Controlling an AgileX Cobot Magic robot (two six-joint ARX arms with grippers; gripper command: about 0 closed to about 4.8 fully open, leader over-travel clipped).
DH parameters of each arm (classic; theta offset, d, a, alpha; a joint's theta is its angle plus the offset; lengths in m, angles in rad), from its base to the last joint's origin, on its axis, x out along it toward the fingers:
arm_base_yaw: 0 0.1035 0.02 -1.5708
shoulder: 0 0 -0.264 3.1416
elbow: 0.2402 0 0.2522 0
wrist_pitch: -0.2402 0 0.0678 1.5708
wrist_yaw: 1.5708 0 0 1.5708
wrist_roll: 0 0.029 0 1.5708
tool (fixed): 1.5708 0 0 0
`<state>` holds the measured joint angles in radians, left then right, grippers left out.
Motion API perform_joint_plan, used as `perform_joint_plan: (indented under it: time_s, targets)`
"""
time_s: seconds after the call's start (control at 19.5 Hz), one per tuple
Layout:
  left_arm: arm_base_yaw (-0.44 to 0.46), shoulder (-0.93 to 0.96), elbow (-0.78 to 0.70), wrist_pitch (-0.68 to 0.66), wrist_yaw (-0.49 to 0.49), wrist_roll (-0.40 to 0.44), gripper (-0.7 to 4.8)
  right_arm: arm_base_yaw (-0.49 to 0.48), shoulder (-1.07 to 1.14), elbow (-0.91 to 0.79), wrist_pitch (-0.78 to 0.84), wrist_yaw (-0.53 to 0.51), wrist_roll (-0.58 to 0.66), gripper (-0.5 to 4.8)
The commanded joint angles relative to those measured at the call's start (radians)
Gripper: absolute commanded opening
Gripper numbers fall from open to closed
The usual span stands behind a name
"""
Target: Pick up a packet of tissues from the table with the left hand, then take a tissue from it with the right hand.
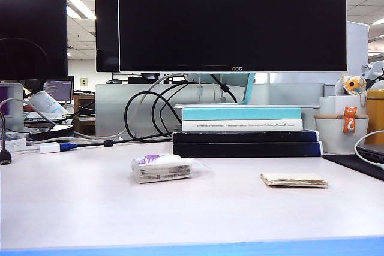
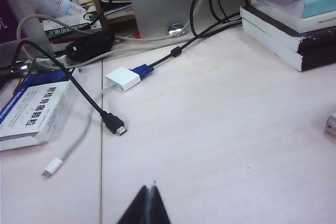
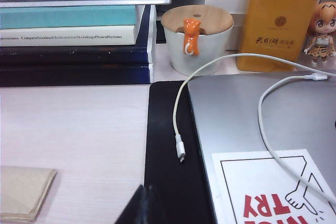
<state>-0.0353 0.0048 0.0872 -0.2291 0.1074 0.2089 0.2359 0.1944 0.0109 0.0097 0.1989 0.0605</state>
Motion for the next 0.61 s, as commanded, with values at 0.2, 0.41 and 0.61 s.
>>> perform_joint_plan:
  time_s: [0.2,0.41,0.61]
  targets:
    - [0.001,-0.003,0.000,0.031,0.060,-0.029,-0.04,0.000,-0.001,-0.011,0.018,-0.093,0.019,0.10]
    - [0.002,-0.003,-0.004,0.037,0.082,-0.016,-0.05,0.000,-0.001,-0.011,0.017,-0.094,0.025,0.10]
    - [0.001,-0.003,-0.003,0.053,-0.028,-0.050,-0.01,0.000,-0.001,-0.011,0.017,-0.095,0.055,0.13]
